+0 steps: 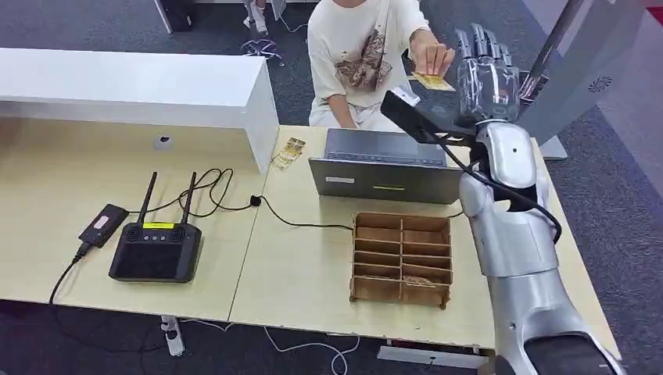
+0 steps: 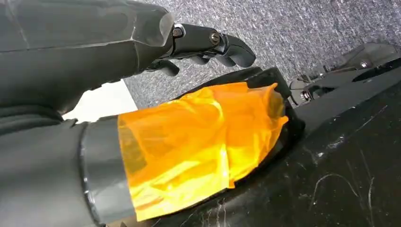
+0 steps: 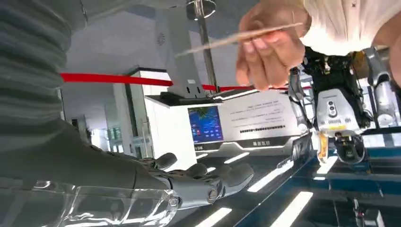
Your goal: Pass the card to the sensor for recognition and then transmit it.
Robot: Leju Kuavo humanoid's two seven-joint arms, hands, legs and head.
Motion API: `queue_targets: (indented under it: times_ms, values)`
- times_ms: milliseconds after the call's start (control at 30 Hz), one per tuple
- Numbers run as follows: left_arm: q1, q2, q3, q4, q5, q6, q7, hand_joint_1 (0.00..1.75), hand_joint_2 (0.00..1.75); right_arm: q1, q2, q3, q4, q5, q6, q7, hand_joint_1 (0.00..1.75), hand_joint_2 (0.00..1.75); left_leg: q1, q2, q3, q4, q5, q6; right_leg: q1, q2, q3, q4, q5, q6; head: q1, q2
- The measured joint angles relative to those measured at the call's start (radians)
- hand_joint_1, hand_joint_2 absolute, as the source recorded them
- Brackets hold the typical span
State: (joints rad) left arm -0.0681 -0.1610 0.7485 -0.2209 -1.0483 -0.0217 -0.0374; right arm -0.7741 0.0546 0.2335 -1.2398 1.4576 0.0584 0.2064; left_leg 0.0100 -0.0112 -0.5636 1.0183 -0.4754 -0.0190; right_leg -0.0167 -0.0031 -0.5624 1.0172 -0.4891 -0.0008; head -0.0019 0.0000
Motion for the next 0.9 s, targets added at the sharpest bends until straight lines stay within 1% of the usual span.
queue_targets:
  times_ms: [267,300,333,367,433,700,900]
  values:
    - [-0.001,0.000,0.008,0.000,-0.002,-0.001,-0.002,0.00,0.00,-0.005,0.013,-0.010,0.037,0.018,0.000,0.000,0.00,1.75,0.000,0.000,0.000,0.000,0.000,0.000,0.000,0.000,0.000,0.000,0.000,0.000,0.000,0.000]
    - [-0.001,0.000,0.009,0.000,-0.002,-0.001,-0.002,0.00,0.00,-0.006,0.016,-0.010,0.040,0.018,0.000,0.000,0.33,1.75,0.000,0.000,0.000,0.000,0.000,0.000,0.000,0.000,0.000,0.000,0.000,0.000,0.000,0.000]
    - [-0.001,0.000,0.010,0.000,-0.002,-0.001,-0.003,0.00,0.00,-0.006,0.016,-0.011,0.043,0.021,0.000,0.000,1.36,1.75,0.000,0.000,0.000,0.000,0.000,0.000,0.000,0.000,0.000,0.000,0.000,0.000,0.000,0.000]
    - [-0.001,0.000,0.011,0.000,-0.002,-0.001,-0.004,0.00,0.00,-0.006,0.017,-0.012,0.045,0.021,0.000,0.000,1.36,1.75,0.000,0.000,0.000,0.000,0.000,0.000,0.000,0.000,0.000,0.000,0.000,0.000,0.000,0.000]
    - [-0.001,0.000,0.017,0.000,-0.002,-0.001,-0.004,0.00,0.00,-0.007,0.018,-0.013,0.049,0.023,0.001,0.000,1.75,1.75,0.000,0.000,0.000,0.000,0.000,0.000,0.000,0.000,0.000,0.000,0.000,0.000,0.000,0.000]
    - [-0.001,0.000,0.024,0.000,-0.005,-0.001,-0.005,0.00,0.00,-0.007,0.019,-0.016,0.056,0.036,0.003,-0.004,1.75,1.75,0.000,0.000,0.000,0.000,0.000,0.000,0.000,0.000,0.000,0.000,0.000,0.000,0.000,0.000]
    - [-0.001,0.000,0.027,0.000,-0.014,-0.001,-0.008,0.00,0.00,-0.007,0.027,-0.032,0.058,0.045,0.003,-0.011,1.75,1.75,0.000,0.000,0.000,0.000,0.000,0.000,0.000,0.000,0.000,0.000,0.000,0.000,0.000,0.000]
